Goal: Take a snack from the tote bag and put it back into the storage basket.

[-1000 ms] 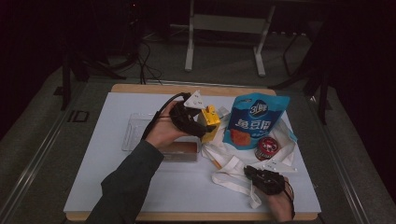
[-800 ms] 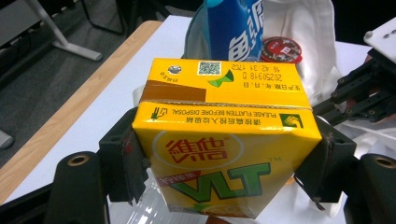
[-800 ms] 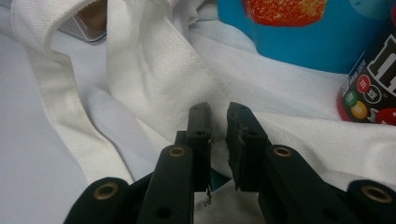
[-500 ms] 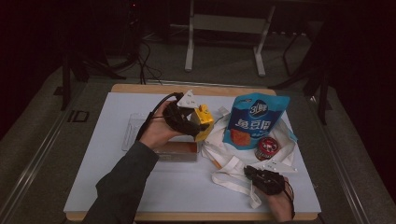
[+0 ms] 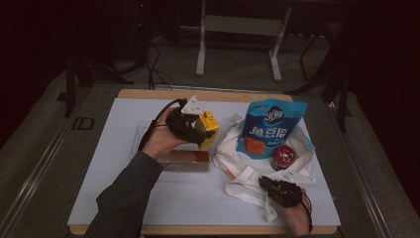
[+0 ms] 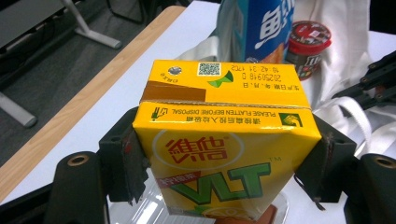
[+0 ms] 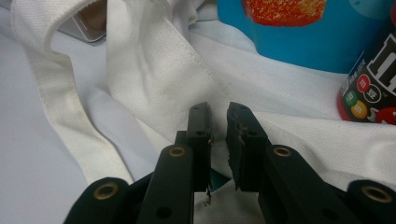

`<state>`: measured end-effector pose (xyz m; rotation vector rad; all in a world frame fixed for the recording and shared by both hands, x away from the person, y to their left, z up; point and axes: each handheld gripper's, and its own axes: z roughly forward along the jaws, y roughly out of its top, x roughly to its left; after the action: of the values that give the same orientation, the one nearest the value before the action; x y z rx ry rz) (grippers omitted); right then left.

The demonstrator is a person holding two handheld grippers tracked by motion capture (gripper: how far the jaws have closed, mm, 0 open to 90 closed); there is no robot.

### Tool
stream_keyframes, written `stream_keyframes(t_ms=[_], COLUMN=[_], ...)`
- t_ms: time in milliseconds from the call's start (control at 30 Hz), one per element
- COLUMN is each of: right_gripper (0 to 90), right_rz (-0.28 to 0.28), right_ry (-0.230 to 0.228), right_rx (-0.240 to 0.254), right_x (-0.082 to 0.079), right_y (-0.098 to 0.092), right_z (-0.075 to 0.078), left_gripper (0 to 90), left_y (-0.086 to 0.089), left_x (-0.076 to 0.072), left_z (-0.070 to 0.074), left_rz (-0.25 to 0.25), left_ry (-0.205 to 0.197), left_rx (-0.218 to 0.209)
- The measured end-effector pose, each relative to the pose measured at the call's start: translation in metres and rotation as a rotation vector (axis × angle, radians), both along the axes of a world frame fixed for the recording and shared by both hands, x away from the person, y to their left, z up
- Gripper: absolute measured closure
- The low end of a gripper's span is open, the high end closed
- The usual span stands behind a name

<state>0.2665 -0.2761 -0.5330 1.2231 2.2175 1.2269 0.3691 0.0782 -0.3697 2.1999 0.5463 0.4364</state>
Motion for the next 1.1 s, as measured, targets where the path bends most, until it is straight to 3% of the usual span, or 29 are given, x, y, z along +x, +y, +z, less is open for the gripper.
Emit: stream_keyframes(t_ms=[1100], right_gripper=[79.6], right_rz=[-0.006], right_ry=[0.0], right_rx=[0.001], right_x=[-0.001], right_y=[0.0], right_z=[0.0], left_gripper=[28.6], left_y=[0.042], left_x=[-0.001], left_z=[-0.017], left_rz=[0.148], left_ry=[0.005], left_rx=[-0.02])
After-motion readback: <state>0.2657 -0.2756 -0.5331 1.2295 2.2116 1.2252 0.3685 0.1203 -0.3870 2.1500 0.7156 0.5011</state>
